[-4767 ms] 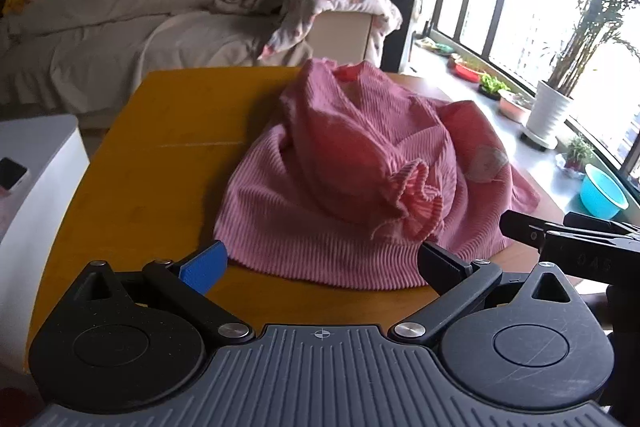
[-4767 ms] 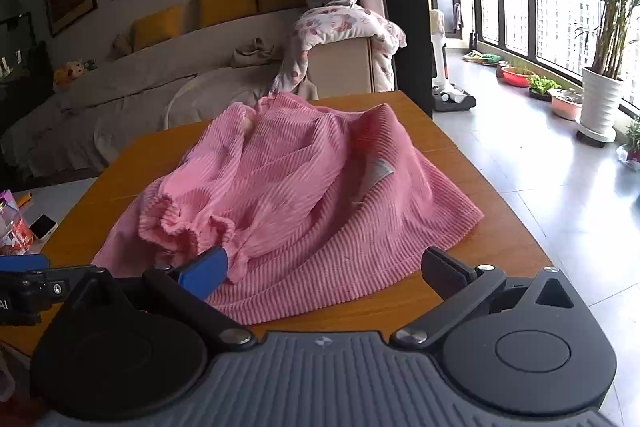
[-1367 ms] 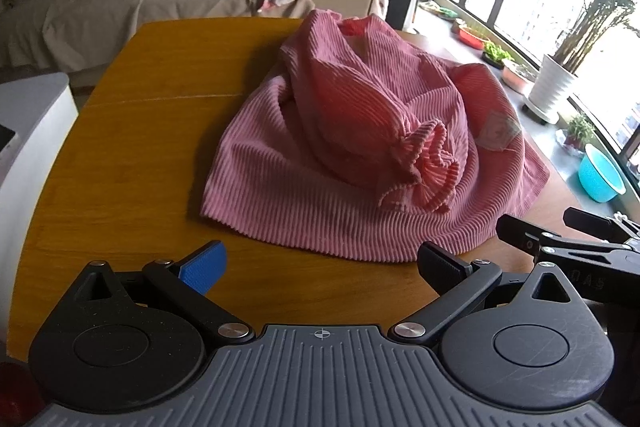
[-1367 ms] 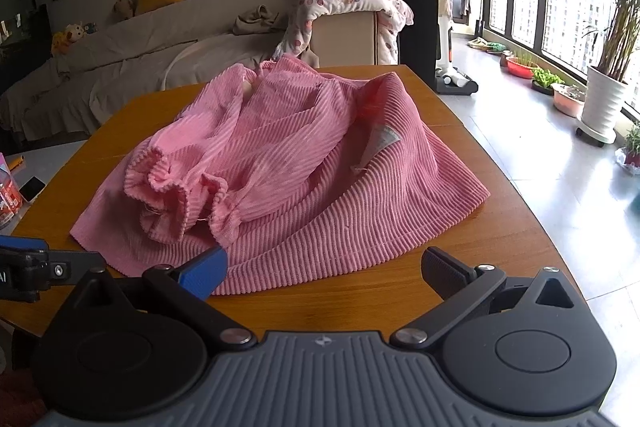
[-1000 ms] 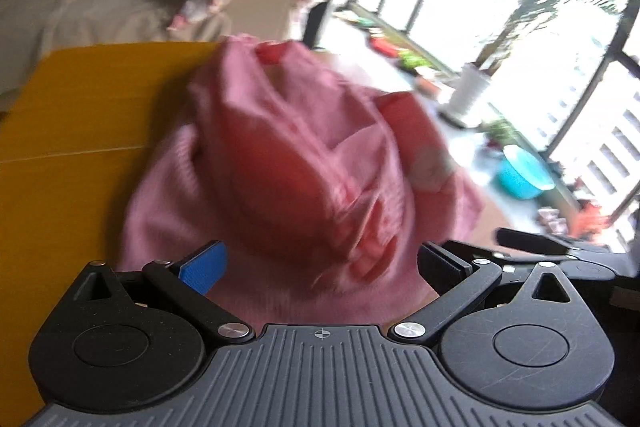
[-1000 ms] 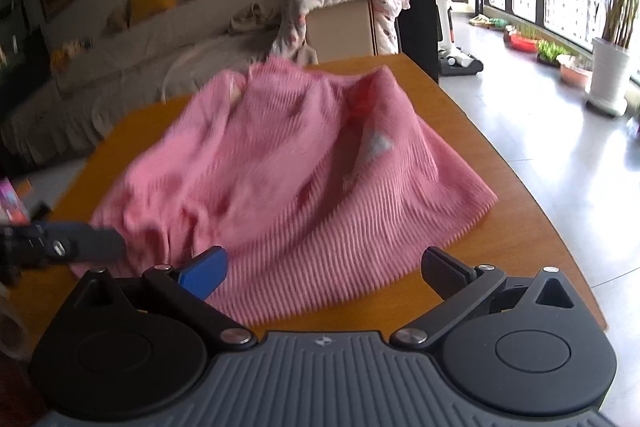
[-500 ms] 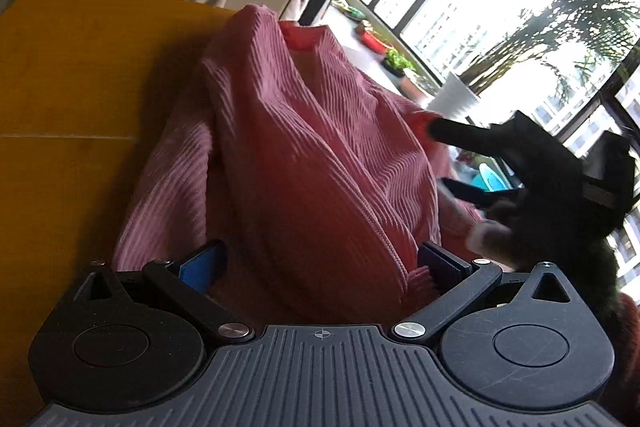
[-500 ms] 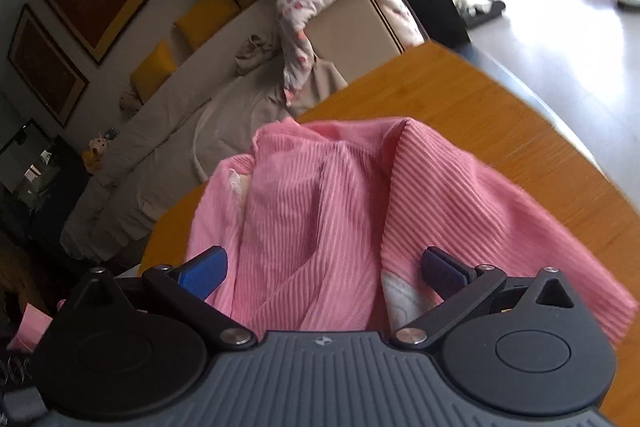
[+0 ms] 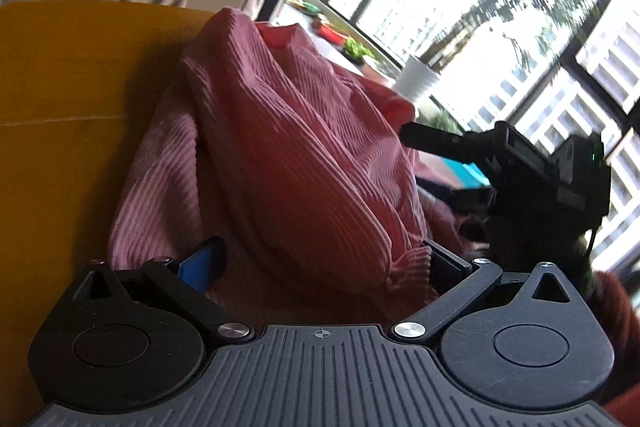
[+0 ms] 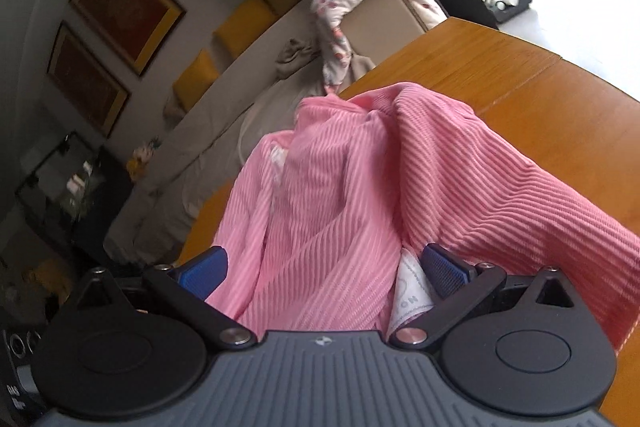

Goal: Fold clothes

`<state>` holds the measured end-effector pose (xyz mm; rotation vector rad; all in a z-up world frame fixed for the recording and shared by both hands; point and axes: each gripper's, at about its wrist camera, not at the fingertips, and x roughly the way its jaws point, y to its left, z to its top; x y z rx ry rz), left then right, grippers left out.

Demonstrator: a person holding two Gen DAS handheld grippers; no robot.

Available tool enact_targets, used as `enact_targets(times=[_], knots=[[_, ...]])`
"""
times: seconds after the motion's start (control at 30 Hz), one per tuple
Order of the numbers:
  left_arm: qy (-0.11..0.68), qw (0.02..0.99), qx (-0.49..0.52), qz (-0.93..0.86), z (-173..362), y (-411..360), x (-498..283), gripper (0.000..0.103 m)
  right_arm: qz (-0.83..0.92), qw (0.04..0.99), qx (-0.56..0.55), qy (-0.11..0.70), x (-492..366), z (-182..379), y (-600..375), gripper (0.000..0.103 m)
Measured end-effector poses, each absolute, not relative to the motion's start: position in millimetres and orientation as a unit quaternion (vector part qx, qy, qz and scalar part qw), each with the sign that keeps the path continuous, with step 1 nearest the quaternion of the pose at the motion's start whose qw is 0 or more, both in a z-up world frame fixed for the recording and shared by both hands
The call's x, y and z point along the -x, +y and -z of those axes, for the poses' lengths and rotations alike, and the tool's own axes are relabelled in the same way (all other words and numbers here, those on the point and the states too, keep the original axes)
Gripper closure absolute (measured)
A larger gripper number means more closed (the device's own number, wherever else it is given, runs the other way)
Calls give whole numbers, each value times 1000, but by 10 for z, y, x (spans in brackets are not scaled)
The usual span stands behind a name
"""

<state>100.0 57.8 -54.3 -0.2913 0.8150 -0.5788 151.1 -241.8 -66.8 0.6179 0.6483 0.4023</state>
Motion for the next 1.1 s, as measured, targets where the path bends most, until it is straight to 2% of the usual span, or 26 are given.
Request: enact_targets(times=[0.23,0.4,0.6,0.63,0.67,0.73,0.8,0.87,0.93,1.1], knots=[[415,843,177,293,534,704,-617,0,-191,884,-304,301,-1160,662,-2381,0],[424,825,226,297,464,703,-707,0,-175,894,-292,291,-1081,659,-2300,0],[396,867,138,267,299,431,-927,0,-171,910,-260,274,-1007,666,-2197,0],[398,870,124,263,308,382,-976,6,-171,911,-257,273,-1001,665,-2189,0],[400,872,110,259,317,333,-1025,26,-171,912,-255,272,-995,665,-2183,0],[404,876,82,251,334,235,-1123,53,-172,912,-256,270,-994,667,-2190,0],[406,878,59,245,355,160,-1202,60,-175,911,-262,267,-999,680,-2221,0],[404,880,53,244,365,160,-1231,77,-176,910,-267,265,-987,690,-2237,0],[398,884,51,241,339,209,-1241,86,-177,909,-270,263,-970,697,-2249,0],[358,912,51,192,38,602,-1246,93,-174,916,-236,274,-975,658,-2164,0]])
